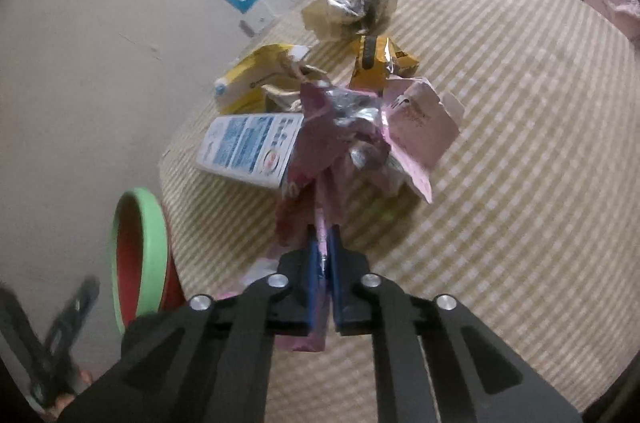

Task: Collect trash
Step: 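Grasp the pink foil wrapper with the right gripper, then grasp the white milk carton with the left gripper while the right holds the pink wrapper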

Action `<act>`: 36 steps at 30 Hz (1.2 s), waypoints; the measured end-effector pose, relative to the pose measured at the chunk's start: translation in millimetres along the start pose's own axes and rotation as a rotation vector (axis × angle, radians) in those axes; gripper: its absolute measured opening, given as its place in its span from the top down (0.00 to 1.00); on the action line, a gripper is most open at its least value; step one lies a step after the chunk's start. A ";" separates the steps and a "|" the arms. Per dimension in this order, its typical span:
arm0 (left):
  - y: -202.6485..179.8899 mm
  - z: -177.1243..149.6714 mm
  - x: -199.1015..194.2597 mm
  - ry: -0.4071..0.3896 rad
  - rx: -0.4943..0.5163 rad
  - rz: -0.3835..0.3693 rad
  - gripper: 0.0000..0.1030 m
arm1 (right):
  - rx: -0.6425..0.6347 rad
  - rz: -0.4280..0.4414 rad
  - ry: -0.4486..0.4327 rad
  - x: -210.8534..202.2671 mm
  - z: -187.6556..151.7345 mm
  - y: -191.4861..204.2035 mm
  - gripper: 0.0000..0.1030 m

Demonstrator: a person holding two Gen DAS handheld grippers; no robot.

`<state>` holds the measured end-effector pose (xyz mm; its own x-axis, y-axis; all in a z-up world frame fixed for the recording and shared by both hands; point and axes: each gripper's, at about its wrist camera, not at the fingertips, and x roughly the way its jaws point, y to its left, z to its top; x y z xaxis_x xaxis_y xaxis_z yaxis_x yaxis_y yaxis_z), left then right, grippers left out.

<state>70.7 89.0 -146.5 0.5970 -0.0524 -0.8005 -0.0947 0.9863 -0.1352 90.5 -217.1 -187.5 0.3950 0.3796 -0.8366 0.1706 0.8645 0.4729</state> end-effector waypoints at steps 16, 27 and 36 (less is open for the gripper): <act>-161.7 40.7 104.5 0.159 -0.014 -0.058 0.26 | -0.116 0.013 -0.015 -56.7 -81.2 -35.4 0.65; -200.9 54.5 146.9 0.199 0.031 0.156 0.21 | -0.087 0.130 -0.044 -65.3 -81.5 -46.6 0.65; -197.5 47.7 148.6 0.189 0.010 0.204 0.18 | -0.062 0.177 -0.053 -72.5 -79.8 -49.2 0.64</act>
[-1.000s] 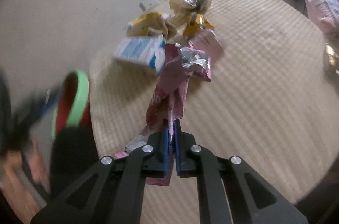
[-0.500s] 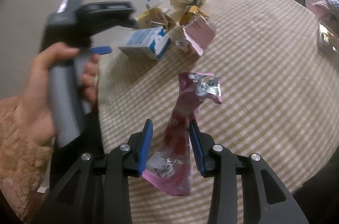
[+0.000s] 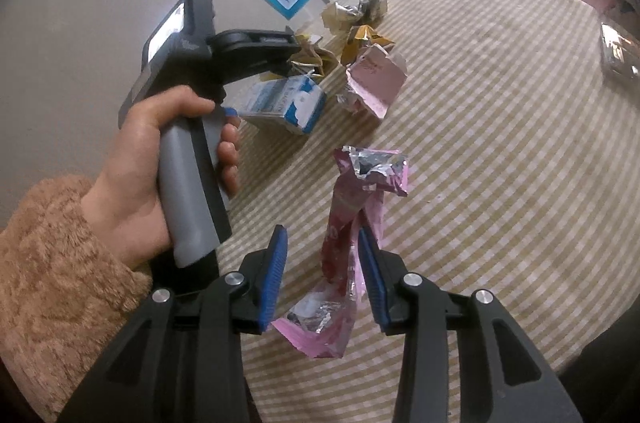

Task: Collect trash
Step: 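Grasp the white milk carton with the left gripper while the right holds the pink wrapper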

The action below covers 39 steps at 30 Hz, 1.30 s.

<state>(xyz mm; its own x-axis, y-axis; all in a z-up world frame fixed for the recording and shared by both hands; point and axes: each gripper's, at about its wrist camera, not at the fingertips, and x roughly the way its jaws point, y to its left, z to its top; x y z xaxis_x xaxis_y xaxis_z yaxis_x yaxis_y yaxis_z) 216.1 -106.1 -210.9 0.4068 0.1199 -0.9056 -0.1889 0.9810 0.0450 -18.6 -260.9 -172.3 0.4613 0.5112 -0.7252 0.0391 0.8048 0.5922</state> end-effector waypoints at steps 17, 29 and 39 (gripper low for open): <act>26.2 -43.1 -11.6 0.038 0.020 -0.100 0.18 | 0.015 0.008 0.010 5.3 2.4 -3.3 0.63; 25.2 -28.9 -14.9 -0.006 0.088 -0.114 0.18 | 0.011 0.005 0.022 9.4 3.5 -3.8 0.63; 9.1 -38.4 -1.6 0.025 0.168 -0.115 0.36 | 0.002 0.002 0.050 14.9 2.6 -3.2 0.63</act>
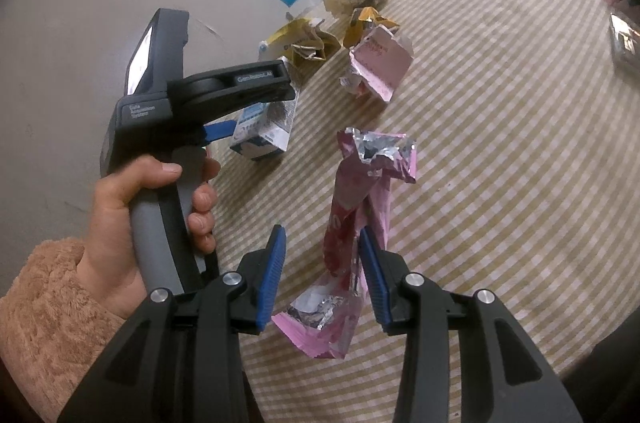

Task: Collect trash
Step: 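Grasp the white milk carton with the left gripper while the right holds the pink wrapper, then lift the milk carton and pink wrapper toward the green bucket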

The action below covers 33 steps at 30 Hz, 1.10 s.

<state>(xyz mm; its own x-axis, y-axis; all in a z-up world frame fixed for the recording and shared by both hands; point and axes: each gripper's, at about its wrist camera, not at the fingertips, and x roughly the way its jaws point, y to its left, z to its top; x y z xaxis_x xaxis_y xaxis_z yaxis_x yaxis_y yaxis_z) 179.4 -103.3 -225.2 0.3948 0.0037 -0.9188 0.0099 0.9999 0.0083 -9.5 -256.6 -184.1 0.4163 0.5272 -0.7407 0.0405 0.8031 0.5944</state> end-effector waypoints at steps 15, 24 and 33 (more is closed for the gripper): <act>21.7 -21.7 -46.6 -0.107 0.060 -0.056 0.50 | -0.036 -0.065 0.059 22.1 -0.2 4.7 0.56; 55.1 -50.9 -79.3 -0.124 -0.003 -0.112 0.50 | -0.108 -0.130 0.118 41.0 -4.7 13.8 0.90; 80.9 -68.4 -104.3 -0.172 -0.024 -0.143 0.50 | -0.133 -0.163 0.092 38.4 -6.8 17.4 0.95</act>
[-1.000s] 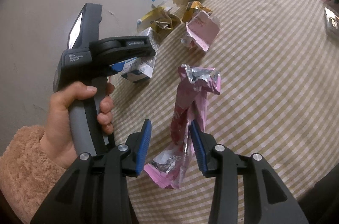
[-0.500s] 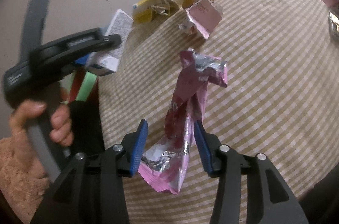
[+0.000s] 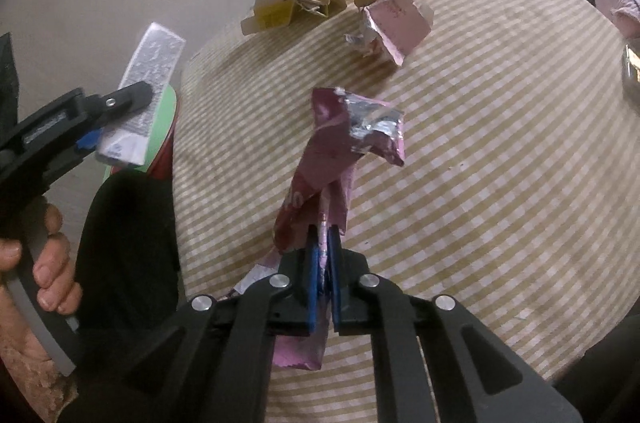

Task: Collect trash
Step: 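Lift the milk carton and pink wrapper toward the green bucket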

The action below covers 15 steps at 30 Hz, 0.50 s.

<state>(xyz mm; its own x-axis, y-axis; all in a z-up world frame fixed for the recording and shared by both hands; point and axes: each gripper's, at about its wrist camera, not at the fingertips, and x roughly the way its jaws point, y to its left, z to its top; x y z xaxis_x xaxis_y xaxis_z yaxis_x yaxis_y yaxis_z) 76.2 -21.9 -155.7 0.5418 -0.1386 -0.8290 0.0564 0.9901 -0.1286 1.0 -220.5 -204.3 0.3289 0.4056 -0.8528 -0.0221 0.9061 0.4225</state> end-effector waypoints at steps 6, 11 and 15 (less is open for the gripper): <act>18.8 -4.8 -9.2 -0.012 -0.021 0.000 0.50 | -0.023 -0.027 -0.041 -16.6 -1.5 7.2 0.95; 21.9 -10.7 -12.6 -0.012 -0.011 -0.014 0.50 | -0.021 -0.043 -0.073 -32.4 5.5 13.7 0.95; 26.9 -8.4 -19.7 -0.037 -0.017 -0.022 0.50 | -0.008 -0.029 -0.099 -46.1 11.6 20.7 0.95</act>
<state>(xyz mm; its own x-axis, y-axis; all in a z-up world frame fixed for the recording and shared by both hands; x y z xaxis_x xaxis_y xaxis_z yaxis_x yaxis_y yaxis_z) 60.0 7.2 -147.4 0.5716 -0.1590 -0.8050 0.0546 0.9862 -0.1561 -3.6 -221.9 -152.7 0.4214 0.3661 -0.8297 -0.0185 0.9182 0.3958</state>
